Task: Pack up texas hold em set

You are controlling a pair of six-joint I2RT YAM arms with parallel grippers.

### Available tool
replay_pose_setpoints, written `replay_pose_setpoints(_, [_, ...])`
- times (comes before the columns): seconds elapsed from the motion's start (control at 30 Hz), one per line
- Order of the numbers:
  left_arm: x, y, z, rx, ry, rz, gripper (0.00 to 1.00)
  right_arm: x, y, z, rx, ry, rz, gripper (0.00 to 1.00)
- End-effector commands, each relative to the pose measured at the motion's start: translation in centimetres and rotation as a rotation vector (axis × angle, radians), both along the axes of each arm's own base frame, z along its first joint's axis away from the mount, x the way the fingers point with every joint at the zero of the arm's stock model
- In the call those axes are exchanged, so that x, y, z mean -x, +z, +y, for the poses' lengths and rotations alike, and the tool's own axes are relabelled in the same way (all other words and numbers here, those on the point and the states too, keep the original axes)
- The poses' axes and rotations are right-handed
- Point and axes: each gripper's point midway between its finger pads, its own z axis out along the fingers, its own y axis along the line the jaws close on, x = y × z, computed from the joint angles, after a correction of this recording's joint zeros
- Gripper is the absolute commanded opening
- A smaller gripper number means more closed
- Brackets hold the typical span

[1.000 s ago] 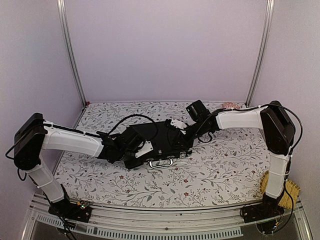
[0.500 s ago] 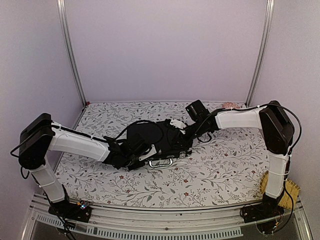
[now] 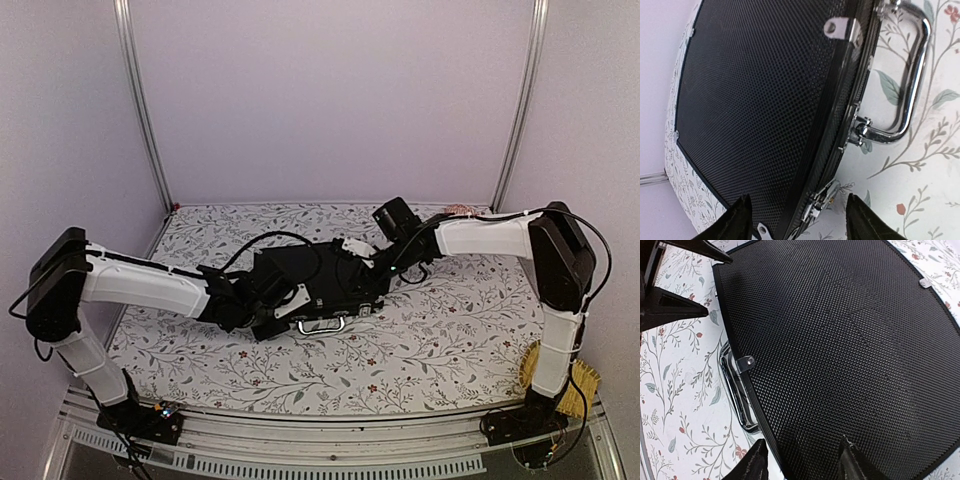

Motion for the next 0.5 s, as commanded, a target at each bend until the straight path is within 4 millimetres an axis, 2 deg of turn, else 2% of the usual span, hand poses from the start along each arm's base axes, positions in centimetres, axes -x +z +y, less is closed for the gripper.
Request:
replay_pose_setpoints(0.0, [-0.2, 5.3, -1.5, 0.143, 0.009, -0.013, 0.66, -0.1, 4.3, -1.9, 0.021, -0.050, -0.095, 0.52])
replay_pose_setpoints(0.17, [-1.6, 10.7, -1.2, 0.266, 0.082, -0.087, 0.70, -1.0, 9.4, -4.1, -0.001, -0.121, -0.235, 0.58])
replay_pose_setpoints(0.3, [-3.0, 14.2, 0.0, 0.378, 0.163, -0.125, 0.74, -2.9, 13.6, -7.5, -0.053, -0.257, -0.304, 0.60])
replay_pose_setpoints(0.33, [-3.4, 15.0, 0.4, 0.414, 0.192, -0.134, 0.78, -3.6, 14.8, -8.8, -0.072, -0.311, -0.318, 0.68])
replay_pose_setpoints(0.37, [-3.7, 15.9, 0.8, 0.454, 0.222, -0.143, 0.81, -4.6, 16.0, -10.3, -0.092, -0.390, -0.335, 0.92])
replay_pose_setpoints(0.4, [-4.1, 16.6, 1.3, 0.494, 0.253, -0.154, 0.86, -5.3, 17.3, -12.1, -0.111, -0.463, -0.371, 1.00])
replay_pose_setpoints(0.47, [-4.7, 17.9, 2.4, 0.577, 0.311, -0.175, 0.96, -6.2, 19.7, -15.1, -0.152, -0.578, -0.446, 0.99])
